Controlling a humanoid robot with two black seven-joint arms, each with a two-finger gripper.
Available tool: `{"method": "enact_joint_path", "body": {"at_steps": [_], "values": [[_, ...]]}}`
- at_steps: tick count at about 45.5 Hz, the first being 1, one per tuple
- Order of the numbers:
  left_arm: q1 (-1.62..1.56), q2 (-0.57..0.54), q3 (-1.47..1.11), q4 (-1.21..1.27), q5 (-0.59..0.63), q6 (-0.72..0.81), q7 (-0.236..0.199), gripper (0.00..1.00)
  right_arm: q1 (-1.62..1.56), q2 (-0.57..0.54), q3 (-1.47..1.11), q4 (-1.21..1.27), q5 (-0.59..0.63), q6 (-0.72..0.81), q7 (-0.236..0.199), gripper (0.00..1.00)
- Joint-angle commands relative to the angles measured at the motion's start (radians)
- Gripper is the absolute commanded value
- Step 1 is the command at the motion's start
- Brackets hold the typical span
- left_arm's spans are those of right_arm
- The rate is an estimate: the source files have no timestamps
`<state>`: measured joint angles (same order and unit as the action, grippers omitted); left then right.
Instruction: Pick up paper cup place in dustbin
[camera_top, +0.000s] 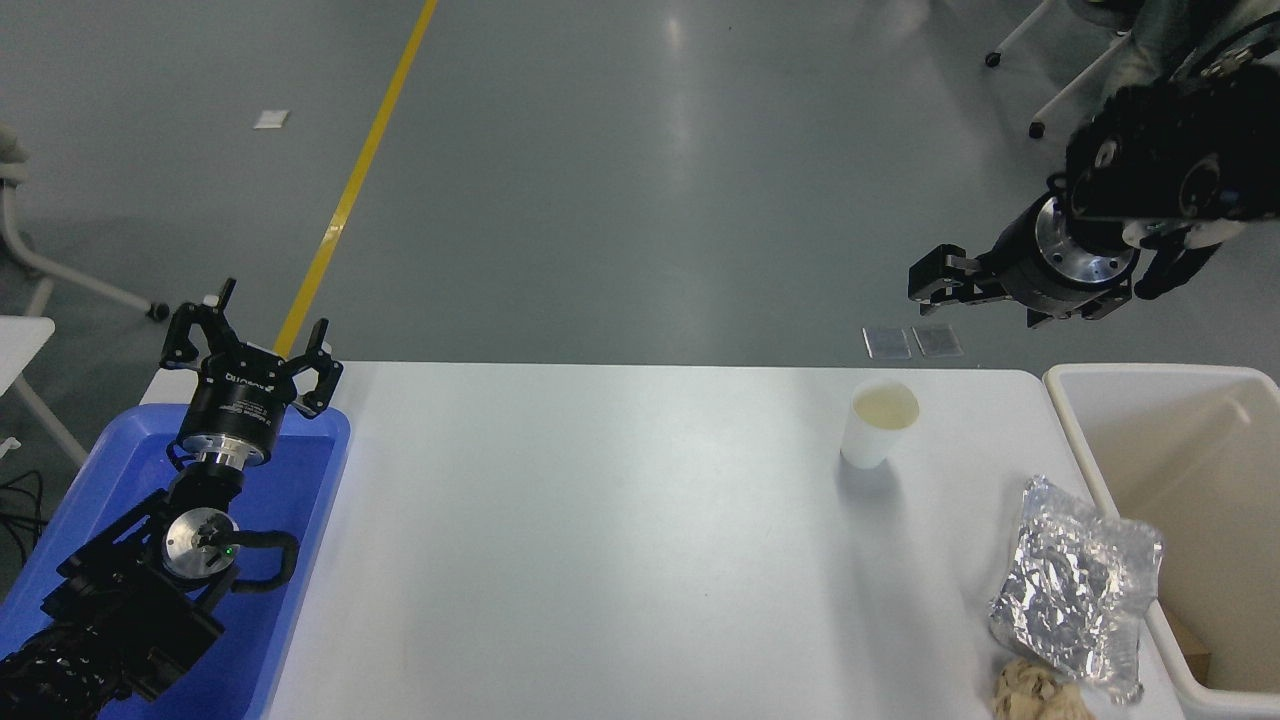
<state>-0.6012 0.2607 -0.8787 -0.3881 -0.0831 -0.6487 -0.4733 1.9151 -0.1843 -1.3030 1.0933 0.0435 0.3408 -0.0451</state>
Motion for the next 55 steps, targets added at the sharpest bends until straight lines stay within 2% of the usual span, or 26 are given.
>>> {"method": "enact_joint_path", "body": {"at_steps": [1, 9, 42, 55], "values": [[0.0, 0.0, 0.0, 0.0, 0.0, 0.0, -0.001, 0.98, -0.22, 0.028, 0.034, -0.213, -0.01, -0.098, -0.001, 1.0], [0.0, 0.0, 0.0, 0.0, 0.0, 0.0, -0.001, 0.98, -0.321, 0.086, 0.034, -0.286, -0.01, -0.121, 0.001, 1.0], [0.0, 0.0, 0.0, 0.0, 0.0, 0.0, -0.001, 0.98, -0.456, 0.105, 0.048, -0.291, -0.05, -0.281, -0.001, 1.0], [0.0, 0.0, 0.0, 0.0, 0.0, 0.0, -0.002, 0.98, -0.504, 0.108, 0.05, -0.32, -0.048, -0.289, -0.002, 1.0]]}}
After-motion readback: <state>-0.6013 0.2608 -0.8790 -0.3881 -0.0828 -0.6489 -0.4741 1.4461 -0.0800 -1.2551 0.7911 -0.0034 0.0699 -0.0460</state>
